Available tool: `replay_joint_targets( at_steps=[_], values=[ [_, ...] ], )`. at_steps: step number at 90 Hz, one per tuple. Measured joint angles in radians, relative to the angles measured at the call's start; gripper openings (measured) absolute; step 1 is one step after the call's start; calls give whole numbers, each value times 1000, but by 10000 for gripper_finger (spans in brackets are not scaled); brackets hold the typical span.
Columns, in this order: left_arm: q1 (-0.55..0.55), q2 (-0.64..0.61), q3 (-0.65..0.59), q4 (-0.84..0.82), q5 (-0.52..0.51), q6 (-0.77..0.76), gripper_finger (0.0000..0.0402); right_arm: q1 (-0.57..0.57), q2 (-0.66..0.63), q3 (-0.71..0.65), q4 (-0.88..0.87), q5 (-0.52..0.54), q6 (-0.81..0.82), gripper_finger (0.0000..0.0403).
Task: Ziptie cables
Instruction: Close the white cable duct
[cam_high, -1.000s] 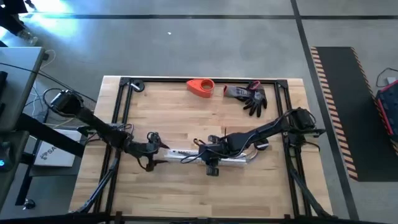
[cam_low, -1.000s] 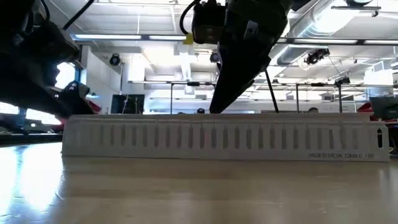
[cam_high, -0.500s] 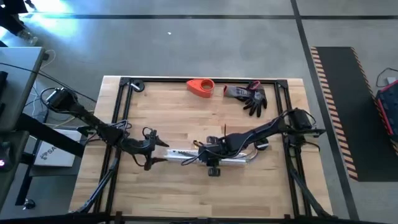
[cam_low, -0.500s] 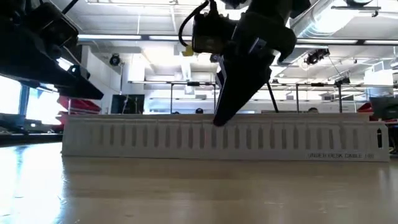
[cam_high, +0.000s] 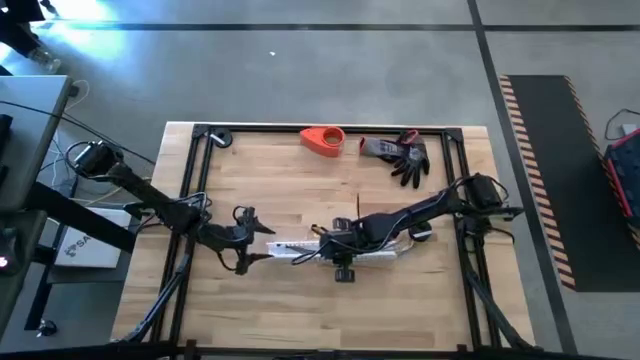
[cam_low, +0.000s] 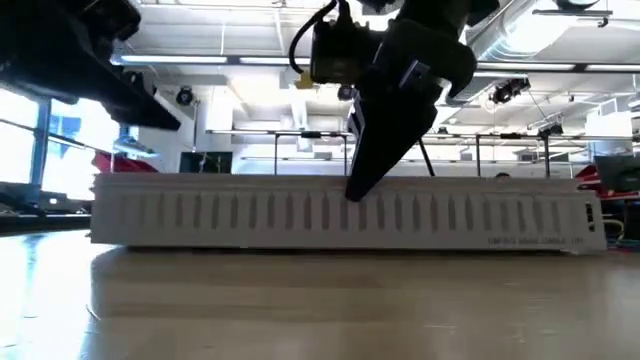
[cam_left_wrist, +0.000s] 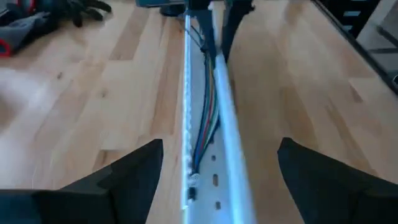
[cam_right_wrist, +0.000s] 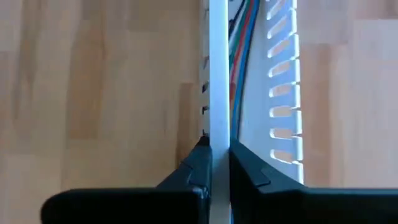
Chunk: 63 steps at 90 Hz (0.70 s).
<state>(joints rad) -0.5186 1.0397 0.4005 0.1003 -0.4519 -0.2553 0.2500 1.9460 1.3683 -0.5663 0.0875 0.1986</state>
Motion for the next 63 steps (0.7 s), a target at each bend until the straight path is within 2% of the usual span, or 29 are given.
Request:
replay_joint_targets(
  at_steps=[8,26,40,51,63],
  values=[
    [1,1,20,-16,0,-1,295,4,-8,34,-44,63,1,6],
    [1,35,20,-24,-4,-24,295,6,5,39,-38,88,2,37],
    [1,99,19,-21,8,-67,295,5,12,39,-36,102,-2,6],
    [1,158,19,6,28,-75,295,11,11,39,-35,173,-9,0],
    [1,201,20,63,29,-51,295,10,15,39,-34,119,0,4]
  ],
)
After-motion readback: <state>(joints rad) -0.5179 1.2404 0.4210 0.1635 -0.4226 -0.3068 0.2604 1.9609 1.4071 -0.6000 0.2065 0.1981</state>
